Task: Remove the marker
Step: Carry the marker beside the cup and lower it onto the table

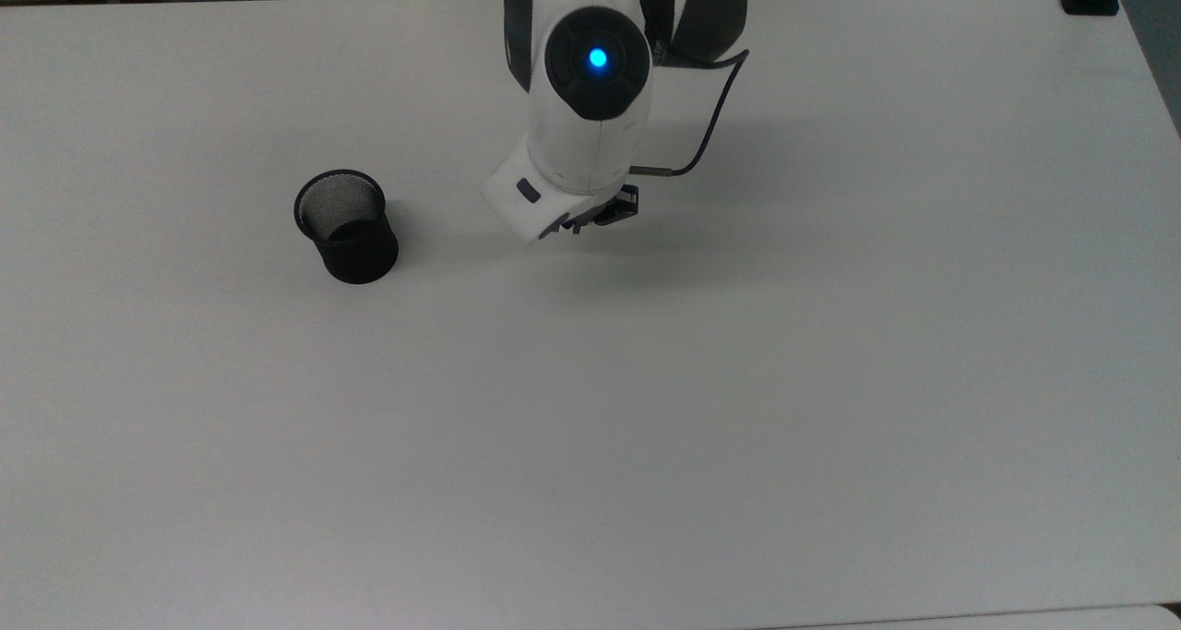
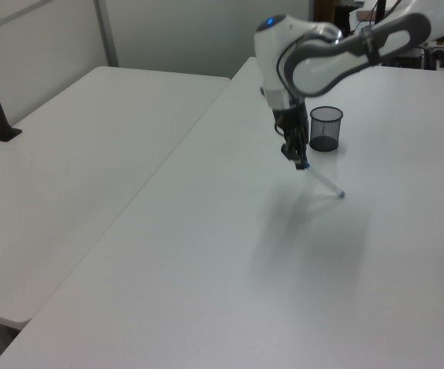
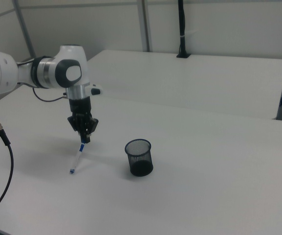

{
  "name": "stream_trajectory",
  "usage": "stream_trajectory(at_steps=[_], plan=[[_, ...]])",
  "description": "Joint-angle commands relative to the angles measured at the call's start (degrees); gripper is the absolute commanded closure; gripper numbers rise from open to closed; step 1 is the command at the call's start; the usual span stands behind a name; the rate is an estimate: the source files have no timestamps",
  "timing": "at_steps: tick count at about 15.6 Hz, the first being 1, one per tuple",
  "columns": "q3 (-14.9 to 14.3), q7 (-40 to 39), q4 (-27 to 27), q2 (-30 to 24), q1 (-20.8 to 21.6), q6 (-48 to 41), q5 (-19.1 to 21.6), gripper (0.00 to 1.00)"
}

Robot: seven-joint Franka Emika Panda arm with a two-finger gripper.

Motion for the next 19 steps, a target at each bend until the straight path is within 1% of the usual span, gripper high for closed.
stream_trajectory(at_steps=[1, 4, 7, 13, 15, 17, 19], plan=[[-0.71, -2.05, -3.48, -1.04, 1.38, -0.89, 0.81, 0.87], [0.96, -1.26, -3.39, 1.24, 1.38, -0.63, 0.72, 0.79], [1.05, -0.99, -3.3, 1.86, 1.38, -0.1, 0.72, 0.65], [0.88, -0.91, -1.9, 1.17, 1.29, -0.89, 0.81, 0.64], [0.44, -0.99, -1.81, -3.55, 0.42, -1.07, 0.72, 0.49], [0.17, -1.87, -1.72, -7.96, -1.68, -2.99, 0.63, 0.33], [0.08, -2.05, -1.72, -11.74, -3.27, -4.4, 0.11, 0.07]])
